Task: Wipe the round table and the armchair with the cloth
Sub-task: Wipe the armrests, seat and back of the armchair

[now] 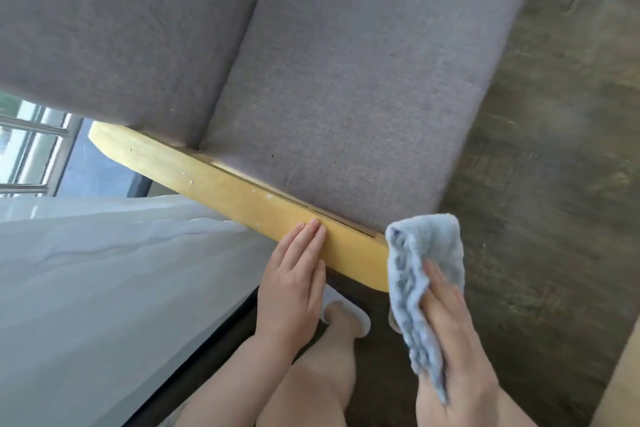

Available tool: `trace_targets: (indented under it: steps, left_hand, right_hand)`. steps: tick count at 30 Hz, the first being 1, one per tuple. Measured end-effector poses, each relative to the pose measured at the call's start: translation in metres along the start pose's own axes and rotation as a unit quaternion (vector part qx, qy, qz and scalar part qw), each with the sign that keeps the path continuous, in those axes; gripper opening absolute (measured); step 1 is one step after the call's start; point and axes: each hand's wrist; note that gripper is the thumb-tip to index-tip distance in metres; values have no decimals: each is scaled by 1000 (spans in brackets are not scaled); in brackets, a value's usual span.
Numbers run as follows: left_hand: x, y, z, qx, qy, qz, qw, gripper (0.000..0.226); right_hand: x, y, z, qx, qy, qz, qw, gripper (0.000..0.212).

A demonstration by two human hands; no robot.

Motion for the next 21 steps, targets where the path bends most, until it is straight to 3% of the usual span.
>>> trace_targets:
  steps: [2,4,6,9,11,13,17,21]
  left_hand:
    - [0,1,-8,-22,5,1,1000,42]
    - [1,2,-15,-43,18,4,999,42]
    - [2,2,-15,-62,37,-1,997,42]
    - [10,-11,-12,-89,43,-20,995,39]
    - [12,-16,-8,-87,42,-29,995,35]
    - [15,-17,-8,-88,39,-42,994,34]
    - [21,-6,-19,-76,52,-45,995,45]
    - [19,-2,-22,-64,72,-31,995,46]
  right_hand:
    - [-16,0,-12,24,100,31,994,45]
    - [-22,-5,-32,146,214,22,965,61]
    - [-21,-11,-54,199,240,51,949,63]
    - [-20,-38,-56,187,222,77,954,59]
    - [-29,-36,-46,124,191,9,974,54]
    - [-30,-22,-45,80,185,10,979,44]
    - [-30,-27,-60,147,246,186,940,42]
    - [-34,-54,-32,218,323,210,897,65]
Point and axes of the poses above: each hand's wrist, its own y-axis away from the middle knuckle, its own z-axis out of the back of the hand, x = y × z, and after that the axes turned 1 degree about z, right-handed
